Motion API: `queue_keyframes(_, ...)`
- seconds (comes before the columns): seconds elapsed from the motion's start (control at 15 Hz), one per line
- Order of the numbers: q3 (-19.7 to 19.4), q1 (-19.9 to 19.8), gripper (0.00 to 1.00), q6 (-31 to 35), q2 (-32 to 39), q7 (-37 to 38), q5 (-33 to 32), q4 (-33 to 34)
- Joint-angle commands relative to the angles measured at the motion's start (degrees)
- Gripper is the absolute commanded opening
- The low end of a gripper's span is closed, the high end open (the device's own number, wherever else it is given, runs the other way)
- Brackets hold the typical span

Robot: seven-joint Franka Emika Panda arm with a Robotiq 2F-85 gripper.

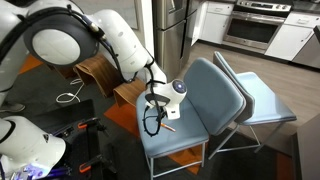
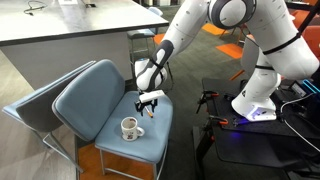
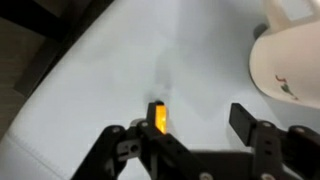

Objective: Pick the pen on the chair and put it in the mug

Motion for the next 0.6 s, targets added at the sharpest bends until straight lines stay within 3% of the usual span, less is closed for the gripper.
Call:
queue_keyframes(0.0,1.18,0.71,0.81,0.11,2.27,-0.24,2.26,0.14)
queue_keyframes(0.13,0.86,1.55,0.83,-0.39,3.63,1.06,2.31,0.79)
queue_keyframes(0.2,0.93,1.36,0.95,-1.28,3.35,0.89,2.30,0.93)
queue_keyframes(0.27,0.71,1.79,0.85,-0.21,3.83,-0.04,1.62,0.50)
queue_keyframes(0.4,0.67,1.69,0.95,-0.25,3.84,-0.04,1.63,0.86)
queue_keyframes(0.53,0.66,1.66,0.96,-0.26,3.84,-0.04,1.64,0.98)
